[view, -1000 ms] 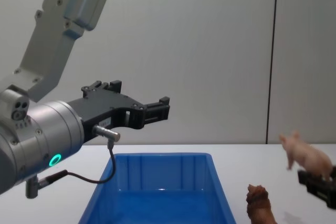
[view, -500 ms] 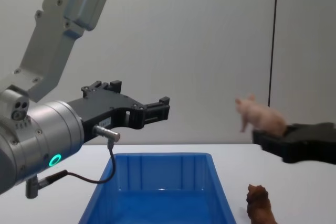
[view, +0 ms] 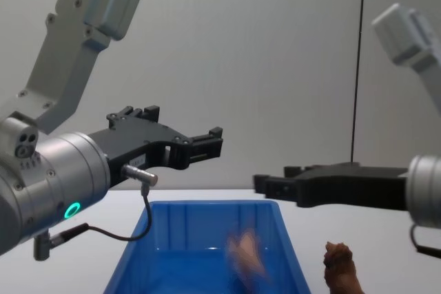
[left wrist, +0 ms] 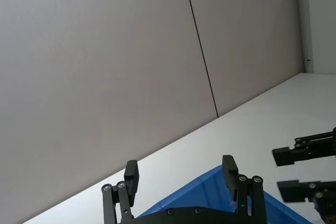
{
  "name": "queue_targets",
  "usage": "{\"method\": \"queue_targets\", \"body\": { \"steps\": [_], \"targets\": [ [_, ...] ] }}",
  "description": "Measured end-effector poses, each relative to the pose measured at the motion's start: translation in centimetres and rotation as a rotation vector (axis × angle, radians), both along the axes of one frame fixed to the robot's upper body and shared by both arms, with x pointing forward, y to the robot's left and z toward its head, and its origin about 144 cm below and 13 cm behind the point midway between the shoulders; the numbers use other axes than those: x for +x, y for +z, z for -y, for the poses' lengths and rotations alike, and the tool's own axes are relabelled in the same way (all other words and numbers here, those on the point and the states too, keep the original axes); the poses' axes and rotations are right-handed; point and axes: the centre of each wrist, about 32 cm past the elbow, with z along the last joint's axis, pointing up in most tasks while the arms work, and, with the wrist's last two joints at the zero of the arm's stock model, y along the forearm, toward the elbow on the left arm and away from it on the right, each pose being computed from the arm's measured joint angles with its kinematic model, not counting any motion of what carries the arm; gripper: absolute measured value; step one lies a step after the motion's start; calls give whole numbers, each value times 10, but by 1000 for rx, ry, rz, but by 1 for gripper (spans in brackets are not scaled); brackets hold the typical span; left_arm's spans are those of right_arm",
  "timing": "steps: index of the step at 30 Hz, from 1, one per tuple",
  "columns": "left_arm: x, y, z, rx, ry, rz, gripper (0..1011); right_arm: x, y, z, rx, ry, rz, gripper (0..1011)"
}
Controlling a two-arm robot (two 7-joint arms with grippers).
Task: Pick up the two dolls from the table and place them into the box.
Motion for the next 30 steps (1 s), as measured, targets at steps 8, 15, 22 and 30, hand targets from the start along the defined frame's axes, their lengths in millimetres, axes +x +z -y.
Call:
{"method": "queue_targets", "body": {
  "steps": [8, 15, 22, 30],
  "targets": [
    [0, 0, 0, 0, 0, 0, 1001, 6, 0, -6, -6, 25, -9, 784],
    [0, 0, 0, 0, 0, 0, 1001, 4, -2, 4, -15, 7, 11, 985],
    [0, 0, 0, 0, 0, 0, 1001, -5, -7, 25, -15, -43, 32, 1001],
    [0, 0, 0, 0, 0, 0, 1001, -20, -15, 50, -16, -99, 18, 1001]
  ]
}}
